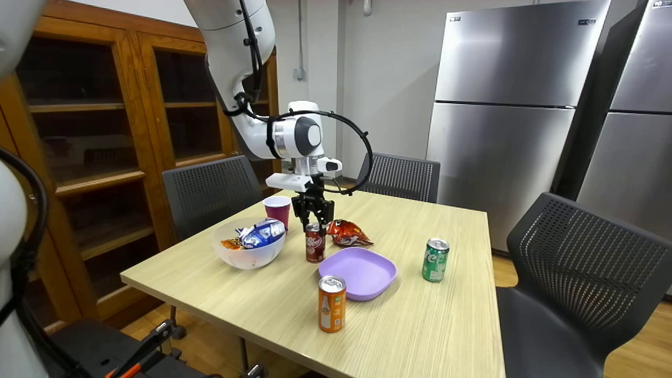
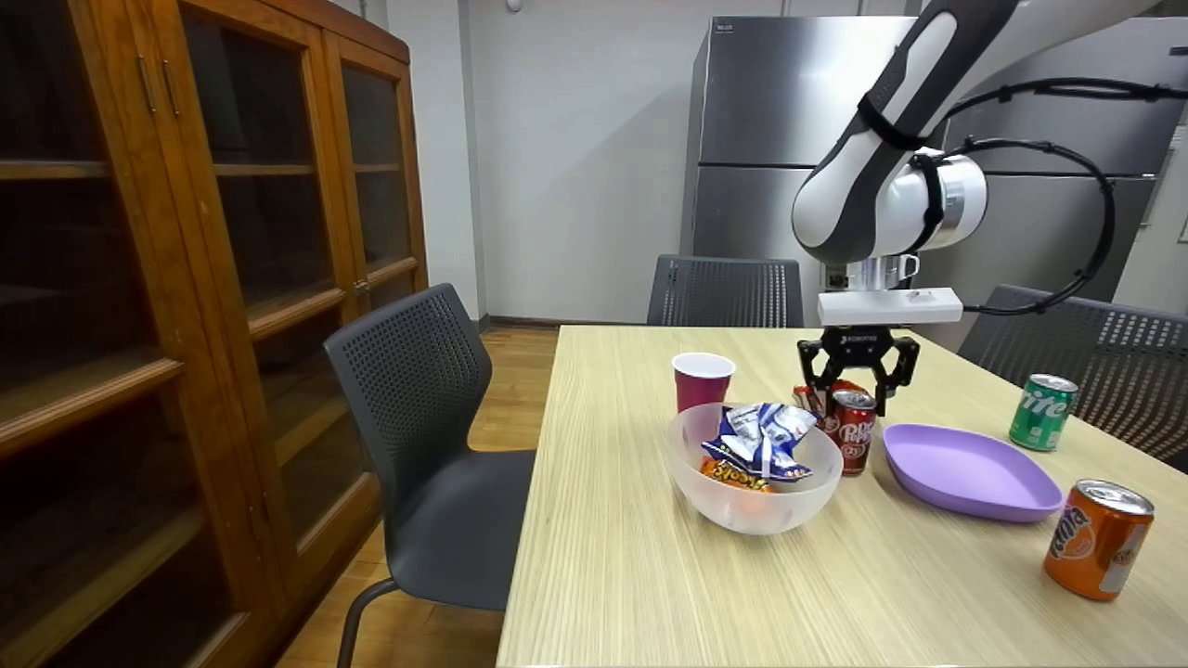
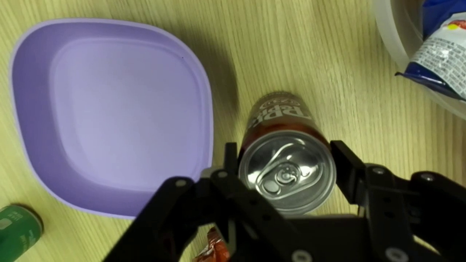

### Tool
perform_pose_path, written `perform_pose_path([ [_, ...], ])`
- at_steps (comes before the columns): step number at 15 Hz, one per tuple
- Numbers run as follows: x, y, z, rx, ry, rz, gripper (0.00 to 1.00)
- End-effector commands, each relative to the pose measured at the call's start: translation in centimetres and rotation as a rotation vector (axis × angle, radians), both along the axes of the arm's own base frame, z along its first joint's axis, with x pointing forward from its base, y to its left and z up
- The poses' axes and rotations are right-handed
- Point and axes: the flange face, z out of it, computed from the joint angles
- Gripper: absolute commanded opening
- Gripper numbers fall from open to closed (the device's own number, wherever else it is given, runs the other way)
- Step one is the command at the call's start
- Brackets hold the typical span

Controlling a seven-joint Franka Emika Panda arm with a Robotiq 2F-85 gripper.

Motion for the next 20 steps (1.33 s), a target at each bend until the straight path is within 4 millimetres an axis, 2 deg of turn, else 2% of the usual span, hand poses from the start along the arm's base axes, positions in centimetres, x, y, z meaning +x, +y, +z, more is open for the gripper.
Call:
perform_pose_path([
  [1, -0.1, 0.3, 2.2, -0.004, -0.03, -0.013, 0.39],
  [5, -0.4, -0.3, 4.4, 0.002, -0.076, -0.027, 0.39],
  [11, -1.6, -3.5, 6.8, 0.009, -0.099, -0.105, 0.39],
  [15, -2.4, -6.4, 6.9, 0.007, -0.091, -0.166, 0.39],
  [20, -2.3, -9.9, 5.9, 0.011, -0.075, -0.25, 0.39],
])
